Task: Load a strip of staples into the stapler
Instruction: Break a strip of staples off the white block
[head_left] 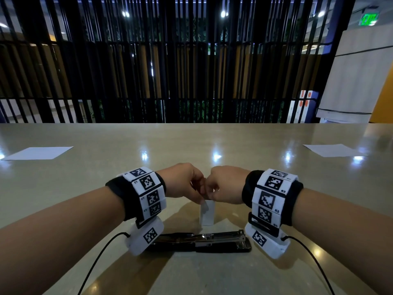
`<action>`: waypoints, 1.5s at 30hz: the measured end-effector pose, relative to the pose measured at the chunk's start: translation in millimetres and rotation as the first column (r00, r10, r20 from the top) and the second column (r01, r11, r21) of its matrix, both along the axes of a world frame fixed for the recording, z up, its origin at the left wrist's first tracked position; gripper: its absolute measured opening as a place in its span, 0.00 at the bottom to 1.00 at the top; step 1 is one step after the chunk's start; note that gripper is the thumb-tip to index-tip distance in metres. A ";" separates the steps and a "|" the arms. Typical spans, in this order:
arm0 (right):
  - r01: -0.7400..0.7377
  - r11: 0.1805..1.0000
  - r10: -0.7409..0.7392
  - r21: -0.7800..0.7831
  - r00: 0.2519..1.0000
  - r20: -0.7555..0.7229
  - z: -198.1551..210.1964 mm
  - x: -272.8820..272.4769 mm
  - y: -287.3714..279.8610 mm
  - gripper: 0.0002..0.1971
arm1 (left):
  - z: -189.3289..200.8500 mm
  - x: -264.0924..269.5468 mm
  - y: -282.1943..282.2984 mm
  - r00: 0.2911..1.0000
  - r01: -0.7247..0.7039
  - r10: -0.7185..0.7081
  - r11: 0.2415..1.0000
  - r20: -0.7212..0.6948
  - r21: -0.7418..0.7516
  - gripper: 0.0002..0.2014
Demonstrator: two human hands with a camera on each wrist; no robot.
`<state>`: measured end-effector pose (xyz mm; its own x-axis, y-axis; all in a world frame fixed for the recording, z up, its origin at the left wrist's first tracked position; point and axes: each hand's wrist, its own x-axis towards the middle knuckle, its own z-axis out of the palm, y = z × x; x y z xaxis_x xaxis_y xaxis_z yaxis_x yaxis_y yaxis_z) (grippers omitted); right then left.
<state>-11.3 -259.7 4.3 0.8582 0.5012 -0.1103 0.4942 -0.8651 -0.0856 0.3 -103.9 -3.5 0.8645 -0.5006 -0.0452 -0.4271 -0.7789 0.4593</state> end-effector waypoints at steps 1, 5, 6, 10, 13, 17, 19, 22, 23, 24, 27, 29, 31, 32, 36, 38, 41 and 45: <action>-0.003 1.000 0.003 0.025 1.000 0.021 1.8 -2.1 -1.3 0.07 | 0.1 0.2 -0.3 1.000 0.000 0.000 1.000 0.004 0.004 0.07; -0.002 0.991 -0.011 0.133 0.995 0.097 2.3 -4.6 -3.7 0.04 | 0.7 1.0 -0.9 1.000 -0.001 0.000 1.000 0.013 0.025 0.09; -0.006 0.989 -0.010 0.150 0.994 0.104 2.1 -4.7 -3.4 0.04 | 0.8 1.2 -1.0 1.000 -0.001 0.000 0.999 0.019 0.033 0.09; -0.009 0.983 -0.014 0.184 0.992 0.124 2.5 -6.9 -2.8 0.05 | 0.8 2.0 -1.1 1.000 0.004 -0.005 0.999 0.027 0.042 0.12; -0.022 0.978 -0.007 0.209 0.990 0.140 6.4 -9.3 -4.8 0.06 | 0.1 2.5 -1.0 0.999 0.005 -0.007 0.999 0.037 0.037 0.14; -0.040 0.974 0.005 0.224 0.988 0.156 13.9 -9.5 -6.6 0.06 | 0.5 2.6 -1.9 0.999 0.012 -0.013 0.999 0.044 0.034 0.16; -0.044 0.971 0.006 0.235 0.987 0.158 15.6 -9.5 -7.4 0.05 | 0.8 2.3 -2.5 0.999 0.014 -0.016 0.999 0.049 0.043 0.15; -0.043 0.962 -0.004 0.270 0.985 0.172 15.1 -9.5 -9.1 0.04 | 0.4 2.0 -3.0 0.998 0.014 -0.016 0.999 0.058 0.044 0.13; -0.043 0.956 -0.007 0.290 0.985 0.171 14.3 -9.1 -9.6 0.05 | 0.2 2.0 -2.9 0.998 0.013 -0.015 0.999 0.064 0.043 0.13; -0.041 0.950 -0.011 0.309 0.987 0.163 13.2 -8.7 -10.1 0.07 | -0.3 2.1 -2.7 0.998 0.012 -0.015 0.999 0.068 0.042 0.13; -0.033 0.938 -0.015 0.346 0.991 0.136 9.5 -7.6 -10.3 0.13 | -1.5 1.2 -2.0 0.998 0.011 -0.013 0.999 0.067 0.035 0.15; -0.030 0.938 -0.021 0.346 0.989 0.143 6.5 -6.0 -10.4 0.16 | -1.3 0.1 -1.8 0.998 0.012 -0.013 1.000 0.062 0.026 0.16; -0.030 0.930 -0.024 0.366 0.989 0.143 4.1 -4.2 -11.3 0.16 | -0.6 -1.5 -2.6 0.998 0.013 -0.015 1.000 0.065 0.027 0.16; -0.028 0.921 -0.026 0.389 0.991 0.133 3.3 -3.9 -11.7 0.15 | -0.4 -2.1 -3.1 0.997 0.011 -0.014 0.999 0.072 0.032 0.14; -0.016 0.869 -0.052 0.495 0.991 0.122 0.5 -4.4 -14.3 0.15 | -0.1 -4.0 -3.7 0.995 0.001 -0.007 0.998 0.104 0.061 0.12; 0.004 0.829 -0.089 0.560 0.988 0.124 1.9 -5.2 -16.6 0.11 | 0.5 -4.2 -3.9 0.995 0.004 -0.011 0.998 0.100 0.066 0.12; 0.095 0.754 -0.142 0.649 0.990 0.021 5.4 -7.4 -21.1 0.11 | 1.4 -4.4 -4.0 0.995 0.004 -0.011 0.998 0.096 0.068 0.12; 0.184 0.881 -0.161 0.435 0.983 -0.088 5.6 -12.4 -28.5 0.11 | 1.4 -4.6 -3.6 0.995 0.002 -0.009 0.997 0.098 0.074 0.12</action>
